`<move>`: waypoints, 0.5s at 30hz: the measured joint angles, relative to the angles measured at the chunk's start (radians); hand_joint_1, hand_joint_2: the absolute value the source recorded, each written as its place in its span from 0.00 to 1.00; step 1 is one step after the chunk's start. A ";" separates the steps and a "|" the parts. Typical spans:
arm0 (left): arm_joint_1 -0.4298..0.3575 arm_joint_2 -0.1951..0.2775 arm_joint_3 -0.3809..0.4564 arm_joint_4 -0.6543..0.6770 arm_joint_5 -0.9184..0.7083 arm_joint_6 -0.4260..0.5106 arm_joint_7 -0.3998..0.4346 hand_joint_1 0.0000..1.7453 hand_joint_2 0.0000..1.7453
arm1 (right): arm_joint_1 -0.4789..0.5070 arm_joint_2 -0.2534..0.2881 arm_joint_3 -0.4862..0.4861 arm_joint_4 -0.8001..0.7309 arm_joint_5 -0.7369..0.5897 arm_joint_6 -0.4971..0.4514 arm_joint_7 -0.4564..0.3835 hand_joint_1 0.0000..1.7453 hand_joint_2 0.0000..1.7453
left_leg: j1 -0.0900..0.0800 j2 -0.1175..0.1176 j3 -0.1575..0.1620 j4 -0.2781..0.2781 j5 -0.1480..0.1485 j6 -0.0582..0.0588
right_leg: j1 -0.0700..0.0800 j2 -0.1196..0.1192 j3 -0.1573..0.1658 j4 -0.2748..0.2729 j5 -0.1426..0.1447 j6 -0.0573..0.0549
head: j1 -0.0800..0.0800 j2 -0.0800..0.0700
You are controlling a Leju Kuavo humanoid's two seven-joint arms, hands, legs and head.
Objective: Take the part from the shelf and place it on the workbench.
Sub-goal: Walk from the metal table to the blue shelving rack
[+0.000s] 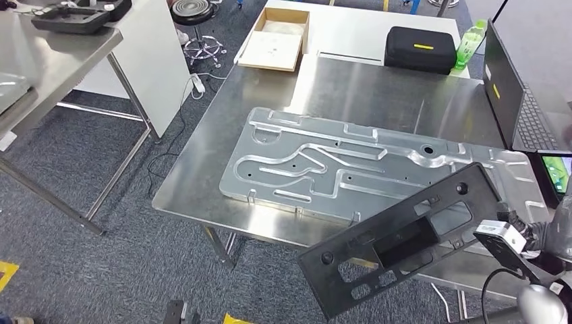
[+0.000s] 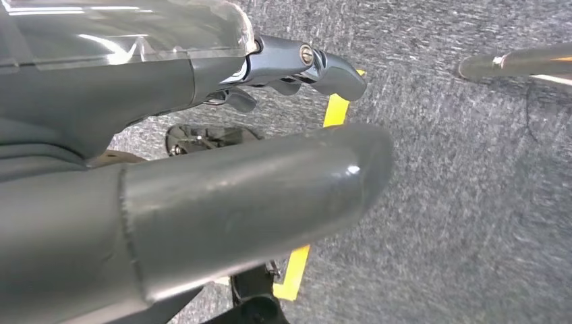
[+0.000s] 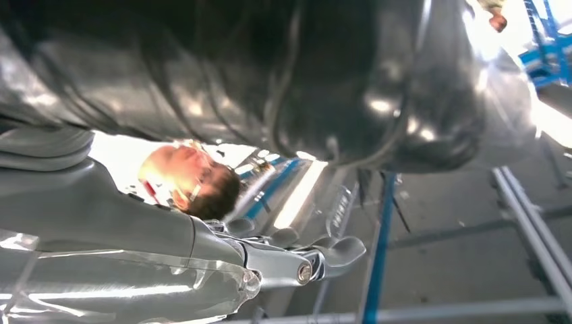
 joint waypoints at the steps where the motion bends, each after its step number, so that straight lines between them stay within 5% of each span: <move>1: 0.003 0.001 0.000 0.000 -0.001 -0.002 -0.001 0.00 0.00 | 0.001 0.003 0.003 0.000 0.002 -0.006 -0.004 0.00 0.00 | 0.000 0.001 -0.005 -0.002 0.011 0.006 | -0.001 0.000 -0.001 -0.004 0.008 0.007 | 0.000 0.000; 3: 0.010 0.004 0.000 0.000 -0.006 -0.004 -0.002 0.00 0.00 | 0.004 0.010 0.009 -0.001 0.005 -0.023 -0.011 0.00 0.00 | 0.003 0.005 -0.021 -0.009 0.038 0.018 | -0.004 0.002 -0.014 0.016 -0.025 0.016 | 0.000 0.000; 6: 0.021 0.010 0.001 0.000 -0.015 -0.008 -0.006 0.00 0.00 | 0.018 0.021 0.016 -0.010 0.009 -0.051 -0.017 0.00 0.00 | 0.004 0.011 -0.065 -0.010 0.074 0.028 | -0.006 0.003 -0.060 0.177 -0.179 0.024 | 0.001 0.000; 7: 0.026 0.013 0.001 0.000 -0.016 -0.009 -0.007 0.00 0.00 | 0.025 0.027 0.018 -0.013 0.009 -0.060 -0.019 0.00 0.00 | 0.004 0.011 -0.082 -0.008 0.085 0.028 | -0.005 0.003 -0.067 0.236 -0.206 0.026 | 0.001 0.000; 9: 0.036 0.019 0.001 0.000 -0.018 -0.009 -0.008 0.00 0.00 | 0.038 0.037 0.020 -0.018 0.007 -0.076 -0.023 0.00 0.00 | 0.003 0.012 -0.115 -0.001 0.105 0.025 | -0.005 0.003 -0.035 0.270 -0.190 0.027 | 0.001 0.000; 11: 0.042 0.025 0.001 0.000 -0.018 -0.009 -0.009 0.00 0.00 | 0.044 0.045 0.020 -0.024 0.003 -0.086 -0.028 0.00 0.00 | 0.003 0.012 -0.142 0.010 0.119 0.019 | -0.004 0.003 0.062 0.167 -0.151 0.021 | 0.001 0.000; 13: 0.044 0.029 0.001 0.000 -0.019 -0.009 -0.010 0.00 0.00 | 0.048 0.050 0.020 -0.033 0.001 -0.092 -0.031 0.00 0.00 | 0.001 0.011 -0.157 0.020 0.130 0.010 | 0.002 0.003 0.153 0.036 -0.161 0.009 | 0.001 0.000; 15: 0.044 0.033 0.001 0.000 -0.022 -0.009 -0.010 0.00 0.00 | 0.053 0.054 0.019 -0.041 0.000 -0.098 -0.032 0.00 0.00 | 0.001 0.011 -0.161 0.022 0.142 -0.002 | 0.009 0.003 0.179 -0.013 -0.176 -0.003 | 0.001 0.000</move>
